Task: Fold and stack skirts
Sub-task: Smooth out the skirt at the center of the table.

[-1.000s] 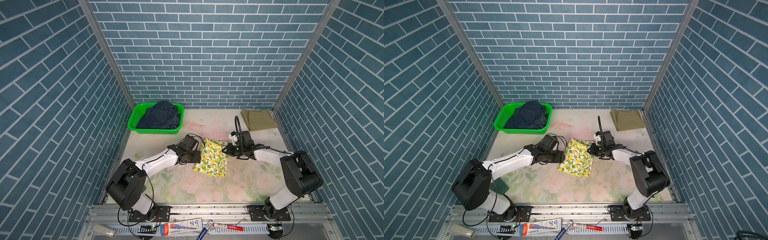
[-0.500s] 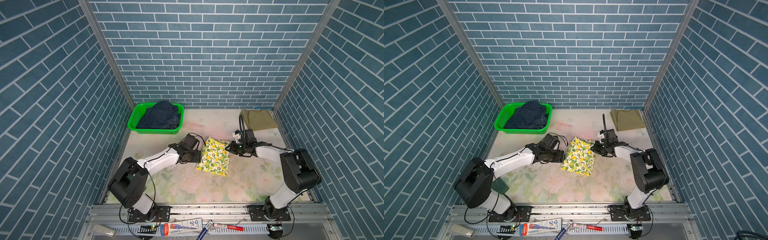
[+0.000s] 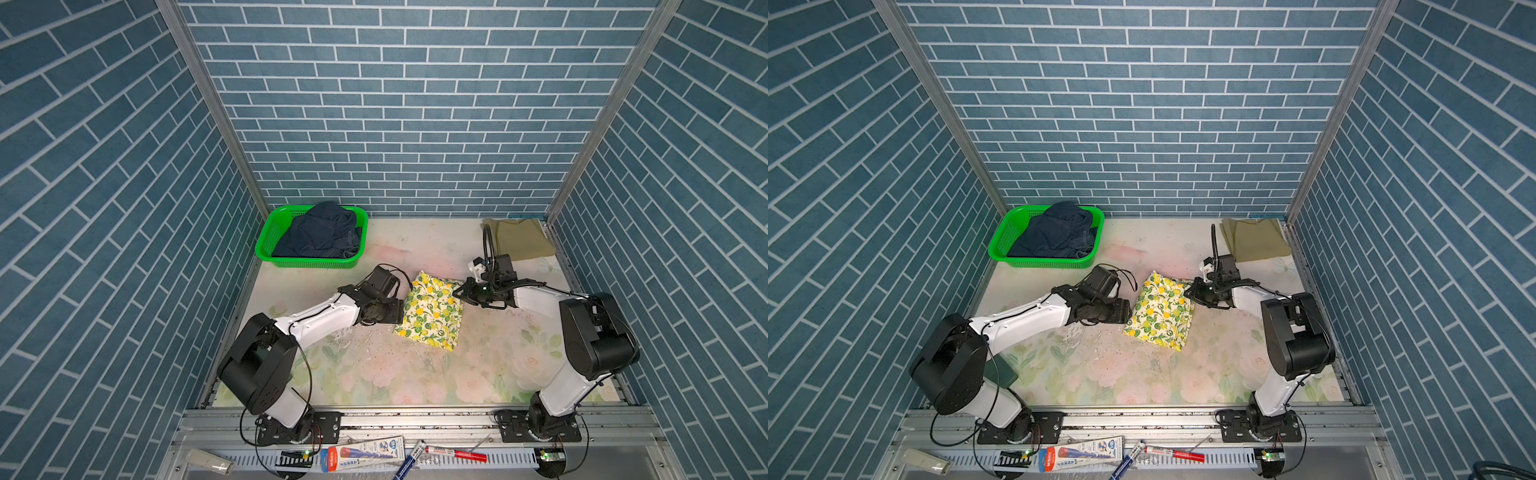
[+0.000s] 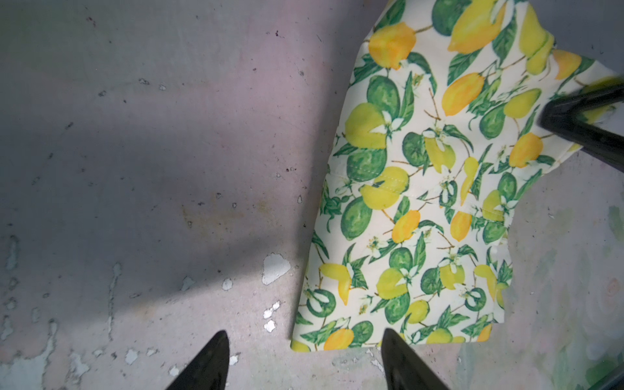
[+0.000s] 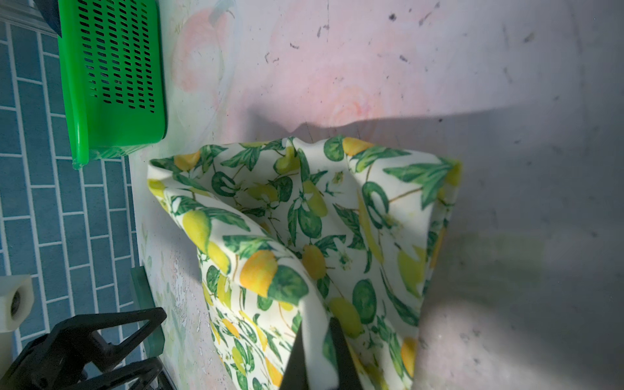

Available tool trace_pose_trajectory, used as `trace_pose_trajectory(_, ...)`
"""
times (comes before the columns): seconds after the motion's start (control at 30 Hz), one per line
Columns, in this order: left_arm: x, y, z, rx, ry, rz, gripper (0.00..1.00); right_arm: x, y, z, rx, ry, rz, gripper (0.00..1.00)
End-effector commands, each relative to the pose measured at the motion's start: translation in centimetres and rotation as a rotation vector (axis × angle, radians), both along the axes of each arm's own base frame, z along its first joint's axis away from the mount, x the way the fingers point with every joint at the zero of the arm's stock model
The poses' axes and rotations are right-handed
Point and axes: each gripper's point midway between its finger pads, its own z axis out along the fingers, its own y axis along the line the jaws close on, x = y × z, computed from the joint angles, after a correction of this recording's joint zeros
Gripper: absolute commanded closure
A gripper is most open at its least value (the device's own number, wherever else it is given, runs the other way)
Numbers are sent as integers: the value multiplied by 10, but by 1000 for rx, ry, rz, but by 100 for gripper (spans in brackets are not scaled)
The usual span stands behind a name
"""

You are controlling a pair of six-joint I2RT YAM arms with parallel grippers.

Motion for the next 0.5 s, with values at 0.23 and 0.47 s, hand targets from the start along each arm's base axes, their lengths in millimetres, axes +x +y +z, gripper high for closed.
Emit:
trace_pose_trajectory(0.23,2,2,3,31,-6,-10,28,7,-21,-28,-157,13,-2,100)
trace_pose_trajectory(0.47,4,-4,3,59,-16,-25,29,9,-35,-47,-261,32,-19,100)
